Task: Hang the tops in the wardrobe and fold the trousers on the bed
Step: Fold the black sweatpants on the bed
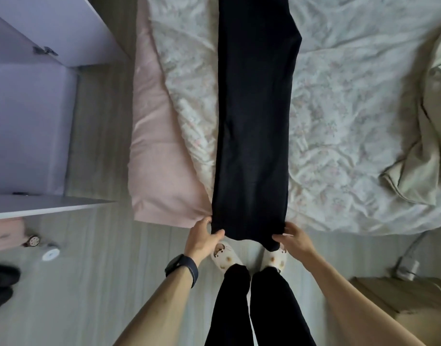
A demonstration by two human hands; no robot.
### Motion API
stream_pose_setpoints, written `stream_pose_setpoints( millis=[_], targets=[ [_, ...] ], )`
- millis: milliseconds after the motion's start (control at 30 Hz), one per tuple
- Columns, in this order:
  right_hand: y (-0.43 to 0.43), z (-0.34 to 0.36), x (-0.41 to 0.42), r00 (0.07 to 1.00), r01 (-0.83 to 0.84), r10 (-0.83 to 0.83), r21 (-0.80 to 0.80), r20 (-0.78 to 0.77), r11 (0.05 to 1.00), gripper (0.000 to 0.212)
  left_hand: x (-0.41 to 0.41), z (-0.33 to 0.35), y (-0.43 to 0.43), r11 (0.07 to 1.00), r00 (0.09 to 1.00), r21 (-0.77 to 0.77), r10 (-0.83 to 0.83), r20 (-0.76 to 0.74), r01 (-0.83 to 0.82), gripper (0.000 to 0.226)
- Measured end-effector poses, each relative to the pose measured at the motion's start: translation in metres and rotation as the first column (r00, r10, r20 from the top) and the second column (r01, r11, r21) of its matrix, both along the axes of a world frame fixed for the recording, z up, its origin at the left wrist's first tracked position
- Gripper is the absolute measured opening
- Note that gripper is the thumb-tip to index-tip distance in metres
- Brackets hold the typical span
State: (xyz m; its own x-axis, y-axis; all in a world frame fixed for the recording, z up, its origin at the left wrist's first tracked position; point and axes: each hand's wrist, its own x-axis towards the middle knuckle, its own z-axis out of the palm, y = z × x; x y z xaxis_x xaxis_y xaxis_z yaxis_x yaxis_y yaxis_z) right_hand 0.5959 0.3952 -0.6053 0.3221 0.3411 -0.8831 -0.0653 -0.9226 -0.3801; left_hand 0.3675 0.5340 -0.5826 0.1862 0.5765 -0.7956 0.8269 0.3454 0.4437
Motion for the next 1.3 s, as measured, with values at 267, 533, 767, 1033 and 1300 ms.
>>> stream_pose_setpoints(
  millis=[267, 533, 767, 1033, 1300],
  targets=[
    [-0.018, -0.026, -0.012, 0.992, -0.122, 0.120, 0.064, 0.025, 0.990, 0.026, -0.008, -0.030, -0.031, 0.990, 0.989, -0.051, 0.138, 0.058, -0.135, 0.020],
    [-0.065, 0.030, -0.026, 0.975, 0.178, -0.152, 0.157, -0.160, 0.971, 0.018, -0.034, -0.005, -0.057, 0.931, 0.935, -0.292, 0.286, 0.210, -0.219, 0.028],
    [-0.095, 0.069, -0.033, 0.937, 0.342, -0.329, 0.128, -0.114, 0.931, 0.020, -0.037, 0.035, -0.089, 0.882, 0.862, -0.373, 0.408, 0.300, -0.287, 0.028],
    [-0.102, 0.050, -0.006, 0.858, 0.136, -0.136, 0.036, 0.495, 0.990, 0.026, 0.010, 0.014, -0.127, 0.996, 0.997, 0.074, 0.050, 0.065, -0.055, 0.022],
    [-0.102, 0.004, -0.031, 0.942, -0.031, -0.002, 0.093, 0.336, 0.995, 0.014, -0.021, -0.028, -0.115, 0.968, 0.987, 0.199, 0.161, -0.013, -0.155, 0.027]
  ],
)
